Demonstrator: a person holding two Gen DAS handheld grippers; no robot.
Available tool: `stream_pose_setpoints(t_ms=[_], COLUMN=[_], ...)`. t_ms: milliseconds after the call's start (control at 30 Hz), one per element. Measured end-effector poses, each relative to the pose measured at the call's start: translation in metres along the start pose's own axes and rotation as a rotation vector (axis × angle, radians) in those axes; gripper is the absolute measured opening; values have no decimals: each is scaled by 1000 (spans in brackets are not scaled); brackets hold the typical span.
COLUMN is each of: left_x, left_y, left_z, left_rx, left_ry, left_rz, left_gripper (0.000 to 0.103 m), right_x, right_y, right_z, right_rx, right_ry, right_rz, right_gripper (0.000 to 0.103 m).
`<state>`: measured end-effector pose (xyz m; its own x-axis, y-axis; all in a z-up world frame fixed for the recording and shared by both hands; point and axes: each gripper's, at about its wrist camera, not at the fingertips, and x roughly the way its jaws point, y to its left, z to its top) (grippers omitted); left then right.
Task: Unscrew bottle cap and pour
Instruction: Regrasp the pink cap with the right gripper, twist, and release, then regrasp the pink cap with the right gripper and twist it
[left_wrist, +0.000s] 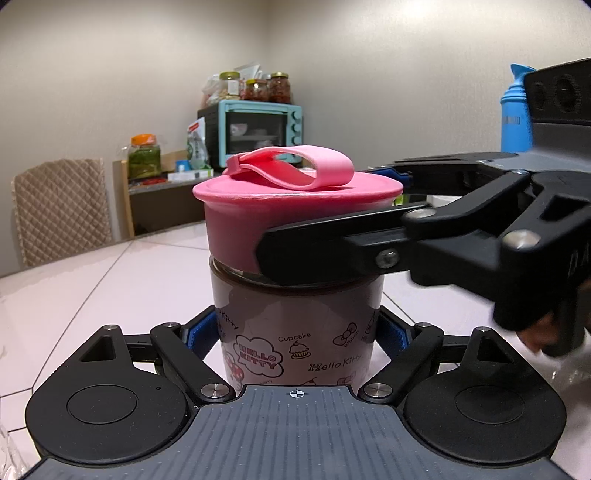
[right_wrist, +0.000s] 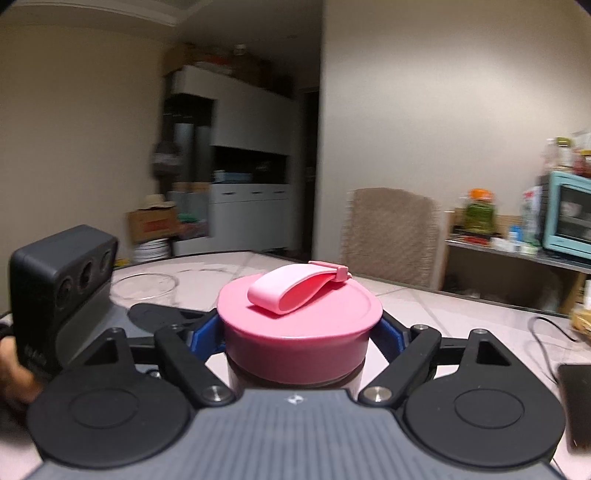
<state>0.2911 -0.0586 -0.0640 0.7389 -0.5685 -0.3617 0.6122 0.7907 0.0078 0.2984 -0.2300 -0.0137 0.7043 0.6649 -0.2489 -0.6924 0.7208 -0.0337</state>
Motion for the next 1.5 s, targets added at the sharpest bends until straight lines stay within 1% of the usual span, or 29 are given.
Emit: stream_pose_setpoints(t_ms=[100,200,300,500,533,567,600,633,800,833,933,1000,1033,1200,1400,1500], left_x=[0,0,0,0,0,0,0,0,0,0,1,1,1,2,2,1], left_y=[1,1,1,1,1,2,2,1,2,2,2,3,3,3,4,3], left_z=[0,0,0,0,0,0,0,0,0,0,0,0,0,0,0,0], left_rx=[-1,-1,-1,-1,-1,-1,-1,-1,-1,-1,0,0,0,0,1,0], left_ry=[0,0,0,0,0,0,0,0,0,0,0,0,0,0,0,0], left_rz=[0,-1,-1,-1,-1,0,-1,-1,-1,-1,-1,0,0,0,0,-1], left_gripper=[90,90,90,90,90,90,90,90,90,90,90,90,90,90,90,90], right_x=[0,1,2,0,-1,-1,-1,-2,-5,-6,-12,-16,-17,-12,0,4], right_y=[-19,-34,-42,-45,-45,-44,-43,-41,-25,-20,-9,2,7,26,30,33], right_z=[3,8,10,13,13,14,14,14,15,16,16,17,17,14,11,8], right_rx=[-22,-53,-56,-45,-40,-36,-31,-31,-29,-19,4,21,29,50,96,90], right_ry=[16,32,31,18,22,28,34,38,53,56,31,19,22,18,15,16], right_rz=[125,226,286,299,291,280,270,247,125,78,30,-19,-59,-163,-231,-248], right_gripper=[85,85,85,85,86,90,97,98,98,98,98,98,98,99,99,99])
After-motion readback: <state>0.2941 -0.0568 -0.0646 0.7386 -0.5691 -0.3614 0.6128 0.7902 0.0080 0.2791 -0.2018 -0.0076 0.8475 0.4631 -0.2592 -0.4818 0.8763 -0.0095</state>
